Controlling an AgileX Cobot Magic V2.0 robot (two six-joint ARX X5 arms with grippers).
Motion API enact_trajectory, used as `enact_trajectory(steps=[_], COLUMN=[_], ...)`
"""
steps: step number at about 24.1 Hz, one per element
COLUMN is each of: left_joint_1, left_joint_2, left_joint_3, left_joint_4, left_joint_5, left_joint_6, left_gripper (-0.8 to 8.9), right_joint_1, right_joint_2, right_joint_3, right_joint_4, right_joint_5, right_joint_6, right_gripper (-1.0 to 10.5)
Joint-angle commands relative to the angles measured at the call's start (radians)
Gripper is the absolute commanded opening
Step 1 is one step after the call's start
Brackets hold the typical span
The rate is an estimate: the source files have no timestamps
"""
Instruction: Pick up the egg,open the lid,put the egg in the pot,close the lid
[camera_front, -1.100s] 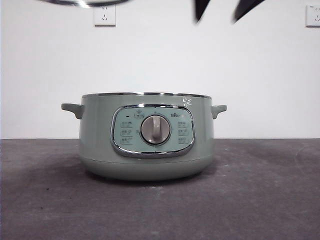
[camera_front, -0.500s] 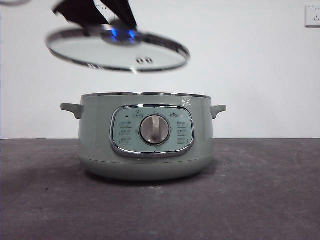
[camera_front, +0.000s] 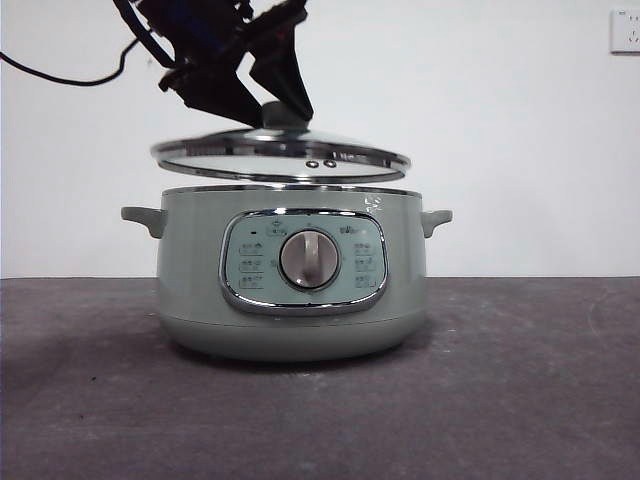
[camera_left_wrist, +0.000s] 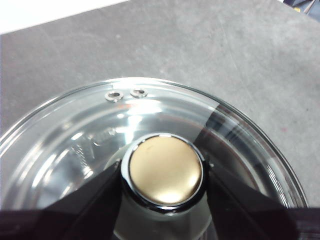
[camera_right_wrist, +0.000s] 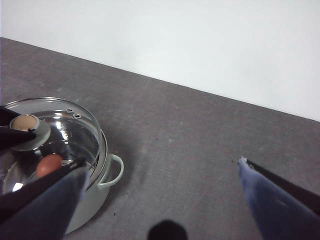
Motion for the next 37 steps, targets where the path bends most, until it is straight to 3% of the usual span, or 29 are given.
enact_trajectory(steps=[1, 14, 25, 26, 30, 37], left_joint_1=[-0.008, -0.03, -0.029, -0.029, -0.029, -0.029], left_joint_2=[0.008, 0.068, 0.082, 0.082, 0.08, 0.029], left_joint_3=[0.007, 0.007, 0.007, 0.007, 0.007, 0.007], left_joint_4=[0.049, 0.056, -0.028, -0.037, -0.066, -0.122], left_joint_5=[0.008, -0.025, -0.068, -0.068, -0.068, -0.068], left_joint_6=[0.007, 0.002, 0.0, 0.0, 0.001, 0.001], left_gripper=[-0.08, -0.08, 0.18, 0.7, 5.21, 5.48], right_joint_1=[0.0, 0.001, 0.002, 0.002, 0.002, 0.002], right_joint_2=[-0.005, -0.004, -0.004, -0.004, -0.004, -0.002], right_joint_3=[-0.005, -0.005, -0.005, -0.005, -0.005, -0.005], right_joint_4=[0.006, 0.006, -0.024, -0.029, -0.08, -0.198], right_joint_5=[-0.001, -0.001, -0.024, -0.047, -0.154, -0.304], right_joint_6=[0.009, 0.008, 0.009, 0.011, 0.028, 0.053], right_gripper=[5.0, 5.0, 5.0, 5.0, 5.0, 5.0])
